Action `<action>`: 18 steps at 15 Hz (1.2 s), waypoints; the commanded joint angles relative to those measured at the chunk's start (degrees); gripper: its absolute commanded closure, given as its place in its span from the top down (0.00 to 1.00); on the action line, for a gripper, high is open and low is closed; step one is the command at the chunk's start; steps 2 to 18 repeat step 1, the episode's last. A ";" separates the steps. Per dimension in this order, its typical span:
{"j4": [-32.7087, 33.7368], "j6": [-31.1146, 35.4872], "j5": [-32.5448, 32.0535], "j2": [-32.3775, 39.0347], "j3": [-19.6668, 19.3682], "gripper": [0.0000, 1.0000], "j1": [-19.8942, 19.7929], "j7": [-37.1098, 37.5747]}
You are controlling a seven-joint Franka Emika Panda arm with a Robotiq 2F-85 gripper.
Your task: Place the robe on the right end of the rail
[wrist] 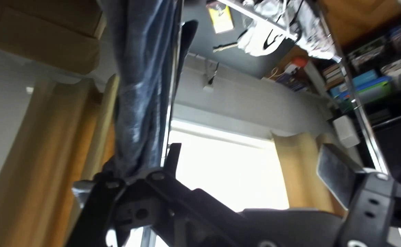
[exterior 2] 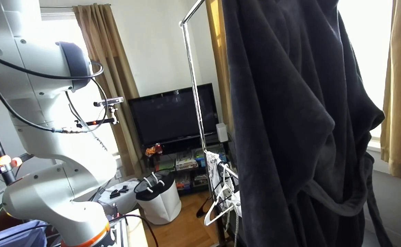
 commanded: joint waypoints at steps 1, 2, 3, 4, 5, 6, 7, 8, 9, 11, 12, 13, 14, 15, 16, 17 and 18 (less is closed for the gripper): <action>-1.83 0.00 -3.22 -1.60 1.11 1.00 0.21 -3.60; -1.83 0.00 -3.22 -1.60 1.11 1.00 0.21 -3.60; -1.83 0.00 -3.22 -1.60 1.11 1.00 0.21 -3.60; -1.83 0.00 -3.22 -1.60 1.11 1.00 0.21 -3.60; -1.83 0.00 -3.22 -1.60 1.11 1.00 0.21 -3.60; -1.83 0.00 -3.22 -1.60 1.11 1.00 0.21 -3.60; -1.83 0.00 -3.22 -1.60 1.11 1.00 0.21 -3.60; -1.83 0.00 -3.22 -1.60 1.11 1.00 0.21 -3.60; -1.83 0.00 -3.22 -1.60 1.11 1.00 0.21 -3.60; -1.83 0.00 -3.22 -1.60 1.11 1.00 0.21 -3.60; -1.83 0.00 -3.22 -1.60 1.11 1.00 0.21 -3.60; -1.83 0.00 -3.22 -1.60 1.11 1.00 0.21 -3.60; -1.83 0.00 -3.22 -1.60 1.11 1.00 0.21 -3.60; -1.83 0.00 -3.22 -1.60 1.11 1.00 0.21 -3.60; -1.83 0.00 -3.22 -1.60 1.11 1.00 0.21 -3.60; -1.83 0.00 -3.22 -1.60 1.11 1.00 0.21 -3.60; -1.83 0.00 -3.22 -1.60 1.11 1.00 0.21 -3.60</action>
